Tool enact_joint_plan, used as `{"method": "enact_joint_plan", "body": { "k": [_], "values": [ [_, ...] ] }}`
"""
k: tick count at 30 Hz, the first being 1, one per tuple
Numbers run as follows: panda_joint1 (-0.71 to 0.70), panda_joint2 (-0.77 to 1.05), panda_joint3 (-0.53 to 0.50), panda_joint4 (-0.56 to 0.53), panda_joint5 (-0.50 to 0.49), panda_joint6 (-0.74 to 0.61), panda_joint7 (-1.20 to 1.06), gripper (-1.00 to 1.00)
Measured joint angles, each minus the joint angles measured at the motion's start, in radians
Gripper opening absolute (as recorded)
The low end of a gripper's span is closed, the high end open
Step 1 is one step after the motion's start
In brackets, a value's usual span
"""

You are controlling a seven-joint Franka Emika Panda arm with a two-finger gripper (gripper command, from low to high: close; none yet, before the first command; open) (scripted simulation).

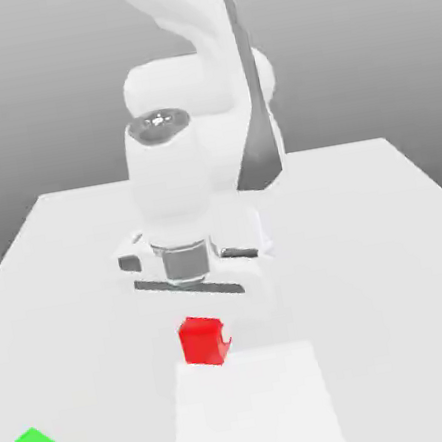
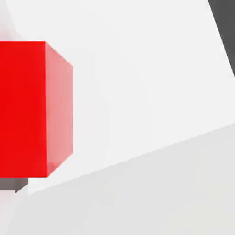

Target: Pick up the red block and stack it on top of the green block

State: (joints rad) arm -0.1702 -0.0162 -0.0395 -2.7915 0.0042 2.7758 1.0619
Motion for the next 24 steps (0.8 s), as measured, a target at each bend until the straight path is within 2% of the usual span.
{"method": "enact_joint_plan", "body": {
  "k": [12, 16, 17, 24],
  "values": [
    [-0.157, 0.218, -0.148, 0.431, 0.068, -0.218, 0.395, -1.00],
    [-0.186, 0.345, -0.142, 0.476, 0.119, -0.138, 0.399, -1.00],
    [-0.192, 0.376, -0.134, 0.479, 0.130, -0.111, 0.392, 1.00],
    [-0.193, 0.381, -0.134, 0.480, 0.132, -0.108, 0.392, 1.00]
  ]
}}
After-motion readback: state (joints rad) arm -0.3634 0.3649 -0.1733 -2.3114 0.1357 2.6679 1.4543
